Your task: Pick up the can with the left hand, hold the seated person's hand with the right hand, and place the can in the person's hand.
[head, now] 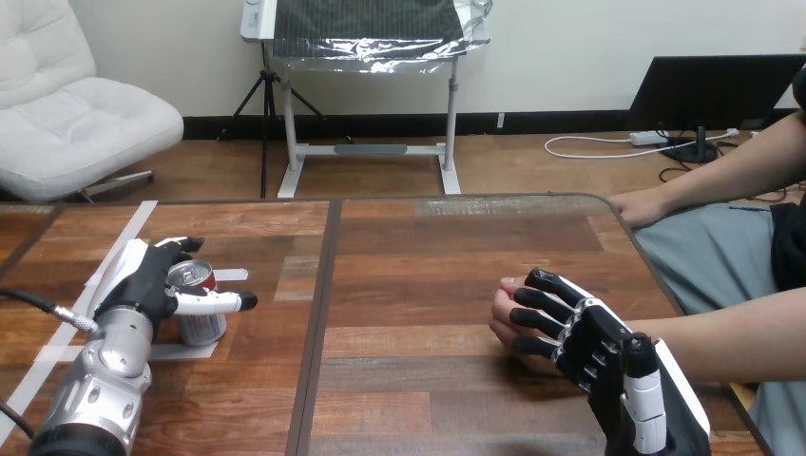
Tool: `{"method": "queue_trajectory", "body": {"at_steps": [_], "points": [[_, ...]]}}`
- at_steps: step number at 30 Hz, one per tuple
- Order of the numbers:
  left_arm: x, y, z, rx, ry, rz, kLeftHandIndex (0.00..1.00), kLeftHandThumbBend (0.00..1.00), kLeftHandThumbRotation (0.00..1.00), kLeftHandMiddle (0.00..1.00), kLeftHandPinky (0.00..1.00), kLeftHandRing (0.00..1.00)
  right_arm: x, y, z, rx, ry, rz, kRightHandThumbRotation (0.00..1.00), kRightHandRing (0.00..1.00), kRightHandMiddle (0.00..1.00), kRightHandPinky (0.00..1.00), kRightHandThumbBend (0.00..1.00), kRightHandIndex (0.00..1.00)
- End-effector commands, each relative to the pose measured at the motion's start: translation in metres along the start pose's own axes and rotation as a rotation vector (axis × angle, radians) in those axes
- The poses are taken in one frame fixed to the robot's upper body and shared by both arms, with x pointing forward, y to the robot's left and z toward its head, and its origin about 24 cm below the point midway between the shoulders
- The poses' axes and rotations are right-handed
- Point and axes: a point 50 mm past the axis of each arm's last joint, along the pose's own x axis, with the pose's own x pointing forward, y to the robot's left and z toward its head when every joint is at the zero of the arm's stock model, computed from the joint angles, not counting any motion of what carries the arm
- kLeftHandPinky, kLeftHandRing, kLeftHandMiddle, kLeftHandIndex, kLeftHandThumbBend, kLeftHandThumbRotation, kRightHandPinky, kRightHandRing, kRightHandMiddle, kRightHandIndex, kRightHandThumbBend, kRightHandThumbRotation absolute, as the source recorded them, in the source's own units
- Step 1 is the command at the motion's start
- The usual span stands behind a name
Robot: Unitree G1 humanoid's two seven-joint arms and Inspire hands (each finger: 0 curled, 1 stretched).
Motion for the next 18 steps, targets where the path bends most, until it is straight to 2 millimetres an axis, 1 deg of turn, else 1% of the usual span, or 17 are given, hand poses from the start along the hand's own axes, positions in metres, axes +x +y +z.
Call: {"method": "queue_trajectory", "body": {"at_steps": [1, 18], "points": [[0.0074, 0.0154, 0.0321, 0.021, -0.081, 0.046, 0.86, 0.82, 0.19, 0.88, 0.73, 0.85, 0.0147, -0.0030, 0.0140, -0.024, -0.097, -0.003, 0.96, 0.81, 0.83, 0.73, 1.00, 0.84], [0.0074, 0.0177, 0.0297, 0.033, -0.053, 0.048, 0.86, 0.82, 0.19, 0.88, 0.74, 0.85, 0.0137, -0.0024, 0.0140, -0.024, -0.098, -0.002, 0.96, 0.81, 0.83, 0.74, 1.00, 0.84]]}}
